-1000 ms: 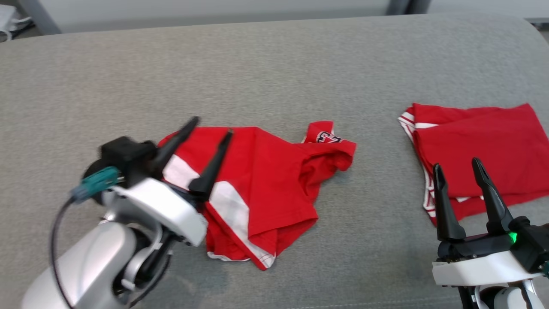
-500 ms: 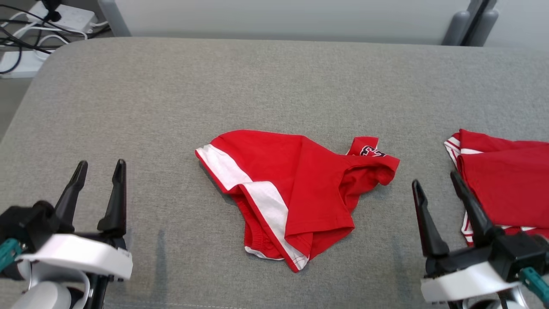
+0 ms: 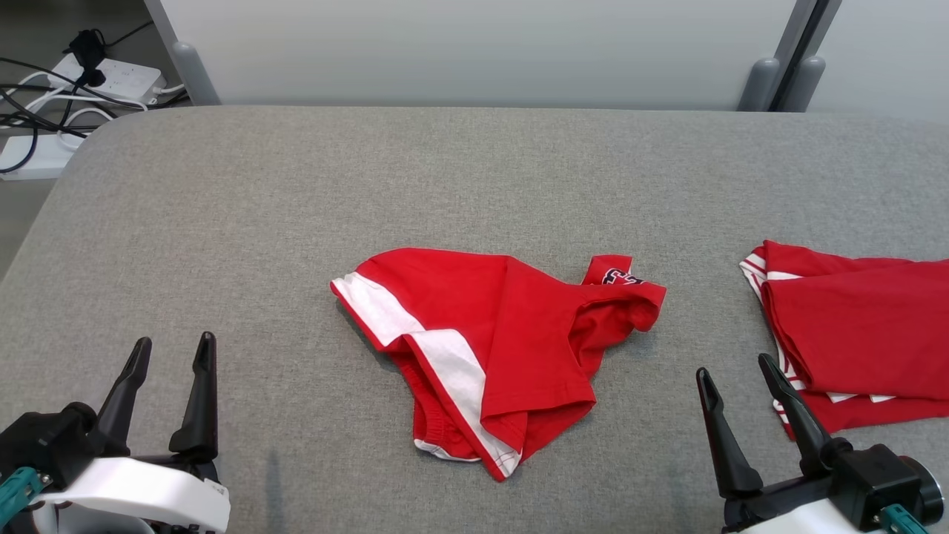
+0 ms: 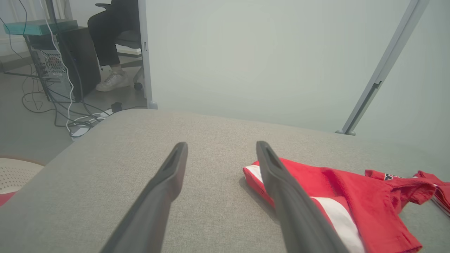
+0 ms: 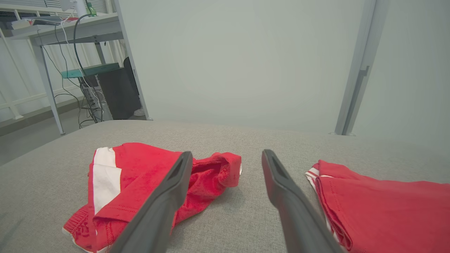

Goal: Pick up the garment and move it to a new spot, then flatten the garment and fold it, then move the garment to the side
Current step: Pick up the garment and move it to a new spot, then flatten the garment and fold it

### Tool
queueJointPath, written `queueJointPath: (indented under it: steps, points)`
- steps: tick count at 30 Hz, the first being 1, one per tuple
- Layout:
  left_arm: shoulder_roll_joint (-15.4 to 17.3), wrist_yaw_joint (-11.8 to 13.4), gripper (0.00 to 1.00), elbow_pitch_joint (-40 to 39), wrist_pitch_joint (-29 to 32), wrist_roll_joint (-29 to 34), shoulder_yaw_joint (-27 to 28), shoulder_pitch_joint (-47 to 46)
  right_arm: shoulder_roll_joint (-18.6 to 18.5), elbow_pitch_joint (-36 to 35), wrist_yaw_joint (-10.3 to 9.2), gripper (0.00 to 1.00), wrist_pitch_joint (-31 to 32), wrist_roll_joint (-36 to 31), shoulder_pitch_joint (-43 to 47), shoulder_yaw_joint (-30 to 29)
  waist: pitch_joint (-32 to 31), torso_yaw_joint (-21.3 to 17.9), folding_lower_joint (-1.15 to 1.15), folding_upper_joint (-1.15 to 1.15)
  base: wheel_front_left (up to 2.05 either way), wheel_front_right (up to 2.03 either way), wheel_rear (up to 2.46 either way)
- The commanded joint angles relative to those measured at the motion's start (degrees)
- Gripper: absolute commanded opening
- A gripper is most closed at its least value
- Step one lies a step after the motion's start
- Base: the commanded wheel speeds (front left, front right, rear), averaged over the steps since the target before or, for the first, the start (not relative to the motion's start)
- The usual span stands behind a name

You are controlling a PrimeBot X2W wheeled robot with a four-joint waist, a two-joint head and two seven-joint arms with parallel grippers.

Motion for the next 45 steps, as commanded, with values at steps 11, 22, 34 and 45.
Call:
queueJointPath:
  steps: [11,22,34,45]
  points:
    - [2.8,0.5,1.00,-2.6,1.0,-0.4,2.2,-2.3,-0.6,-1.9,-0.01,1.00,1.0,1.0,-0.2,5.5,0.6,-0.1,0.00,0.00,0.00,0.00,0.00]
    - [0.1,-7.5,1.00,4.6,4.9,-0.3,-3.3,-11.9,-0.7,2.6,-0.01,1.00,3.4,1.3,-1.2,16.2,6.7,0.9,0.00,0.00,0.00,0.00,0.00]
    - [-5.0,-21.8,1.00,22.8,10.1,-2.9,-7.2,-28.9,-1.8,9.0,-0.01,1.00,2.2,3.6,-8.1,24.3,14.2,1.4,0.00,0.00,0.00,0.00,0.00]
    - [-9.9,-29.4,1.00,37.0,13.4,-5.4,-8.9,-39.6,-1.1,13.6,-0.01,1.00,0.1,4.6,-13.2,28.6,18.4,0.5,0.00,0.00,0.00,0.00,0.00]
